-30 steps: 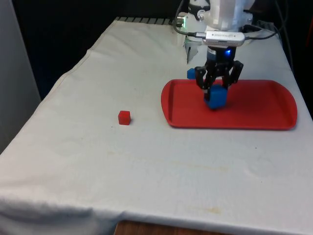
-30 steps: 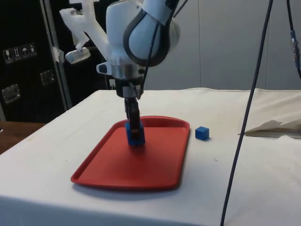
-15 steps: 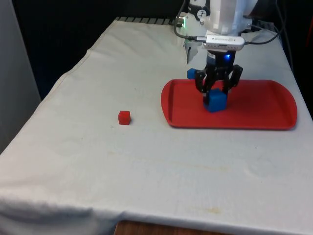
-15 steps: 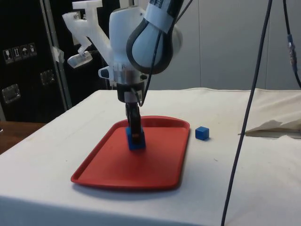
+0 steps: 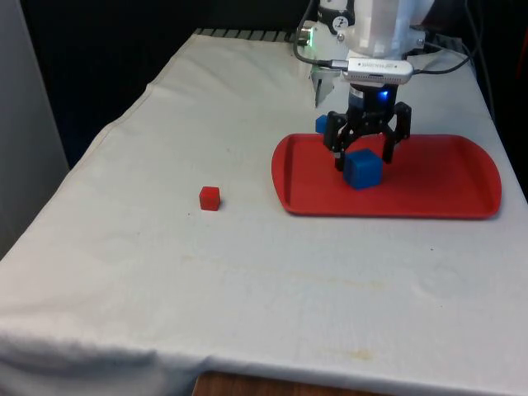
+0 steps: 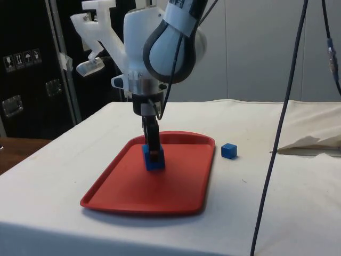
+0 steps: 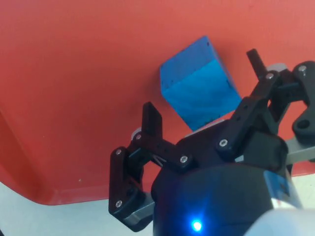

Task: Pick up the largest block and place it onto the tray.

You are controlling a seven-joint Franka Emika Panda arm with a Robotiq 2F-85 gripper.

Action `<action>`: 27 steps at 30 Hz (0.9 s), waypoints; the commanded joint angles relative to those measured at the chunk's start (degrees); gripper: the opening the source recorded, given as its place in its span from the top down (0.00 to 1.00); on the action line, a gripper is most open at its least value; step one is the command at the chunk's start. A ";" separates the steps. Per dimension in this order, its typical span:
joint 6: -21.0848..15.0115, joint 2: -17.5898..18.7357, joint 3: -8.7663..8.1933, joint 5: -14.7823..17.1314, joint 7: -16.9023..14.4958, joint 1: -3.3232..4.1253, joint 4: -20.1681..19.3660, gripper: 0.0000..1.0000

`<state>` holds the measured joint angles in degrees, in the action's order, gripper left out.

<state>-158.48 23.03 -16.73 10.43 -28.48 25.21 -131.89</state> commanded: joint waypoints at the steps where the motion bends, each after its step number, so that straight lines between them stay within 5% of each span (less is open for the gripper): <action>1: 0.34 -0.29 0.00 0.00 0.00 0.00 -0.11 0.00; 27: 7.79 -11.92 -1.32 -1.78 0.92 0.23 -0.86 0.00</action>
<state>-150.86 11.29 -17.59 9.80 -28.48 25.21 -132.70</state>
